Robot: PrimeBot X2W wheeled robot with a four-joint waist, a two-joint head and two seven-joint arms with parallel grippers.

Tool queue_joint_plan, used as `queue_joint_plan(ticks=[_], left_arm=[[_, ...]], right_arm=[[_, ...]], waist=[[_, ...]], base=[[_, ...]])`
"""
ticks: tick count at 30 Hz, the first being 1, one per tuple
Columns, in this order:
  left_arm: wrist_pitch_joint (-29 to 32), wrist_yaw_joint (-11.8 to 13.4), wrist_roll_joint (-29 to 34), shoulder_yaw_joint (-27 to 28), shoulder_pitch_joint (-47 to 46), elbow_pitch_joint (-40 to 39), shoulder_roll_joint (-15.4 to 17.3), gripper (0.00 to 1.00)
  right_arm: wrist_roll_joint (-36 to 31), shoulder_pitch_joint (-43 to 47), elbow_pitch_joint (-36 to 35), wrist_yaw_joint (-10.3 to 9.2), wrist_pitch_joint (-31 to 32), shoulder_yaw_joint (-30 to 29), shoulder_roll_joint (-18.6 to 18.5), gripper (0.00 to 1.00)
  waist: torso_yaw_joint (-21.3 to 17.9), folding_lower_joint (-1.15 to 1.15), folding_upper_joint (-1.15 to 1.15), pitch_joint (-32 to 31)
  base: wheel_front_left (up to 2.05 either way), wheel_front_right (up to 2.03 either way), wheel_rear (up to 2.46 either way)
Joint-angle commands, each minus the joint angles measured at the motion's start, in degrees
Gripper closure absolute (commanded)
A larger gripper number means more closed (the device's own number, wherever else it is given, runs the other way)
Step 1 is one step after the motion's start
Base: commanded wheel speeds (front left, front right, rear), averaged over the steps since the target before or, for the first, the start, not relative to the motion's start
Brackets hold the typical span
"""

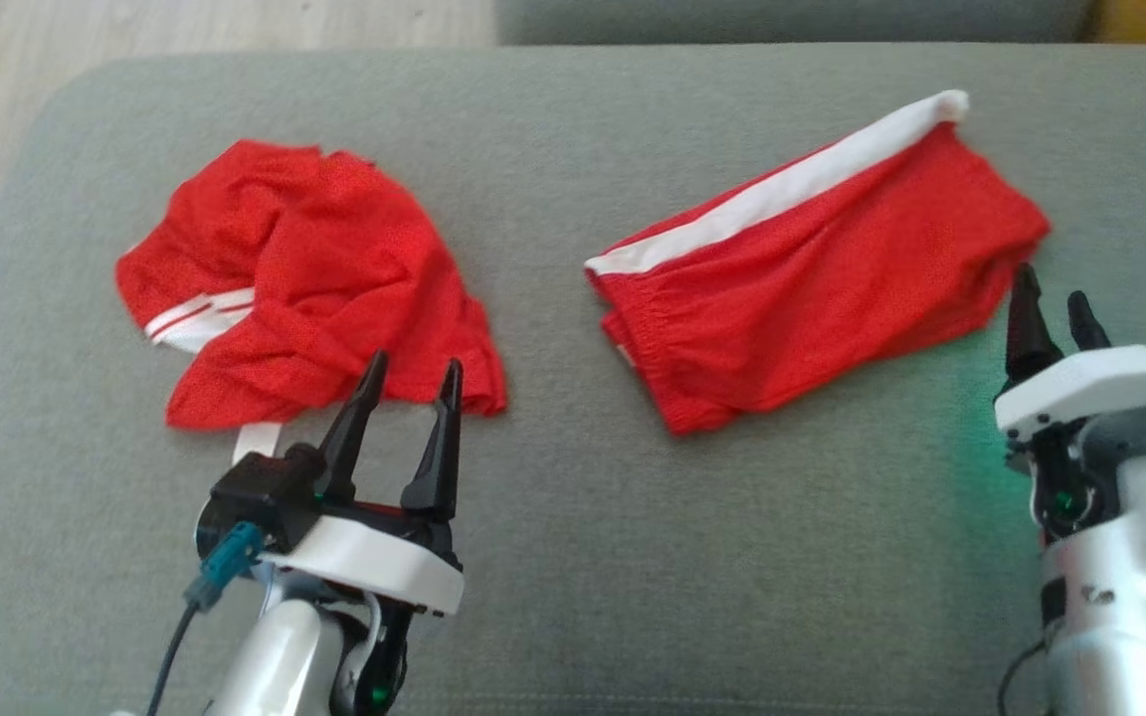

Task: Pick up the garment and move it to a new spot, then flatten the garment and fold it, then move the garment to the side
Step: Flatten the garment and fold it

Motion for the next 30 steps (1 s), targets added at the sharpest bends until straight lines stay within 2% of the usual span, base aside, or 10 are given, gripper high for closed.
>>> queue_joint_plan(ticks=[1,10,18,21,30], left_arm=[[-0.4,-0.3,-0.3,1.2,-2.7,-1.6,0.1,0.00],[-0.4,-0.1,-1.5,-0.3,-4.4,-2.2,0.1,0.00],[-0.4,0.7,-2.5,-1.2,-4.7,-2.8,0.1,0.00],[-0.4,0.9,-2.7,-1.4,-4.9,-2.9,0.1,0.00],[-0.4,1.1,-3.2,-2.1,-5.8,-3.2,0.1,0.00]], right_arm=[[-0.4,-2.8,-0.5,-0.05,0.3,0.2,0.2,0.00],[-9.6,-11.3,10.7,-0.05,1.7,-11.4,-0.9,0.00],[-20.5,-15.3,16.4,-0.05,2.1,-23.3,-1.3,0.00],[-22.3,-16.7,17.7,-0.05,2.7,-25.1,-0.8,0.00],[-21.0,-20.9,20.7,-0.05,4.2,-26.9,-0.4,0.00]], waist=[[1.9,0.00,0.00,1.4],[5.9,0.00,0.00,4.0],[6.9,0.00,0.00,5.1],[7.0,0.00,0.00,5.5],[7.3,0.00,0.00,7.2]], base=[[0.00,0.00,0.00],[0.00,0.00,0.00],[0.00,0.00,0.00],[0.00,0.00,0.00],[0.00,0.00,0.00]])
